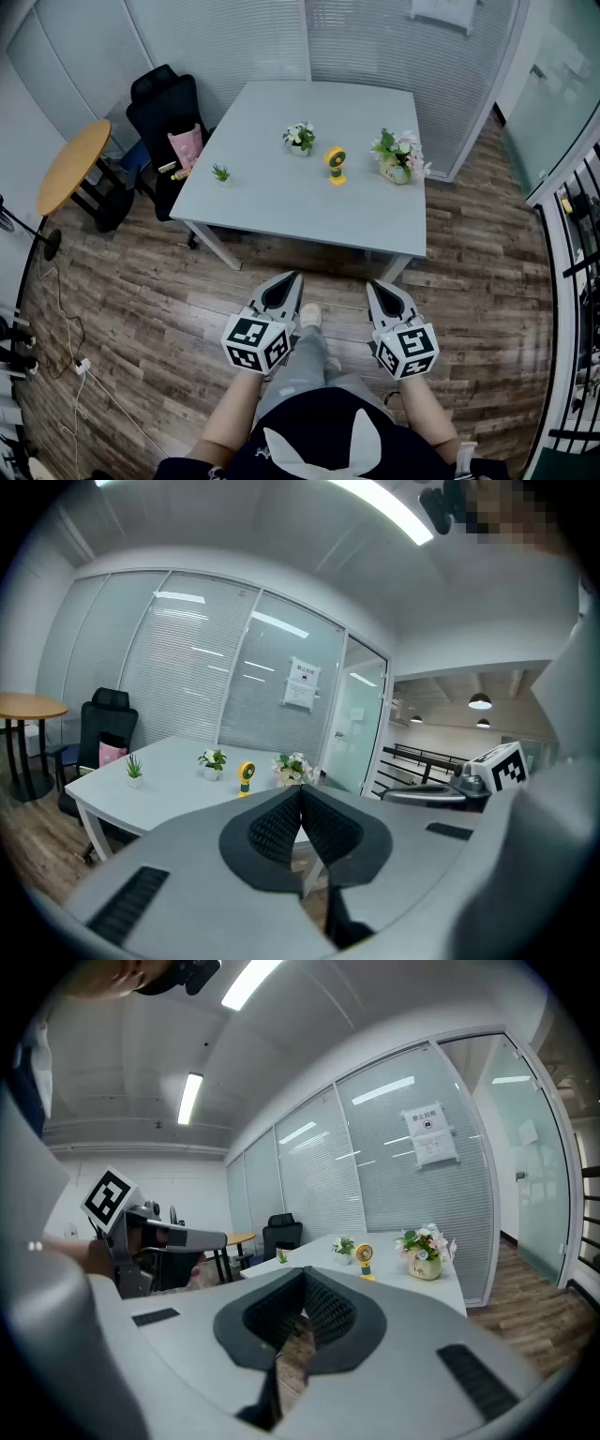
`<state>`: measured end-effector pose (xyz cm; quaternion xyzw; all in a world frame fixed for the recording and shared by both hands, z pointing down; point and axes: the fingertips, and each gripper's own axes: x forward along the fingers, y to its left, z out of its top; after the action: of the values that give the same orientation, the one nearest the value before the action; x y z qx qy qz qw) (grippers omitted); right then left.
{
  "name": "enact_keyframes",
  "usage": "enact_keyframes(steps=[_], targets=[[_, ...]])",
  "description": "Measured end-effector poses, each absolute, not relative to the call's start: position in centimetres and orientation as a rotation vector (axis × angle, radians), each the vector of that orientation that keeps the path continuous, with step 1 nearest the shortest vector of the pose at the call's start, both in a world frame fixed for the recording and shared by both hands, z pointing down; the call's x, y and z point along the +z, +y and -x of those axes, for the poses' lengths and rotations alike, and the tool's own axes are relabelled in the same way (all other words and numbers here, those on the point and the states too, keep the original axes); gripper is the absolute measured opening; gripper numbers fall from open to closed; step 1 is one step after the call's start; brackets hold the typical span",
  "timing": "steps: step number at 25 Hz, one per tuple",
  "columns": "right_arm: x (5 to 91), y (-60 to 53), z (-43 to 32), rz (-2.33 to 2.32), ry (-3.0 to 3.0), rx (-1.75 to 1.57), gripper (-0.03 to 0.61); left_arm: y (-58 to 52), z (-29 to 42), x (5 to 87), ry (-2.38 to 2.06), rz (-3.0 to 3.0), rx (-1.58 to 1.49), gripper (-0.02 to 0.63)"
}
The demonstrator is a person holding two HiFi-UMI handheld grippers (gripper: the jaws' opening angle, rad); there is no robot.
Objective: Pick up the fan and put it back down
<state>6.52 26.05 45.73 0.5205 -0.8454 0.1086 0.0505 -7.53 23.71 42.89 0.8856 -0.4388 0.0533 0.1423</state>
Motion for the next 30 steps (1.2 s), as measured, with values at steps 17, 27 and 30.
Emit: enact_keyframes(steps=[17, 27, 30], targets=[[44.0, 16.3, -7.1, -1.605, -2.572, 0.285, 0.005, 13.5, 6.4, 42.5, -1.255, -2.565, 0.164, 0.021], [43.2, 9.6, -6.5, -1.626, -2.541, 0.282, 0.006, 6.6, 6.3, 41.8, -1.210, -2.582, 0.168, 0.022], [43.0, 7.9, -6.6, -1.637, -2.523, 0.287, 0.008, 4.9, 5.9, 41.9, -1.182, -2.582, 0.181, 0.022]])
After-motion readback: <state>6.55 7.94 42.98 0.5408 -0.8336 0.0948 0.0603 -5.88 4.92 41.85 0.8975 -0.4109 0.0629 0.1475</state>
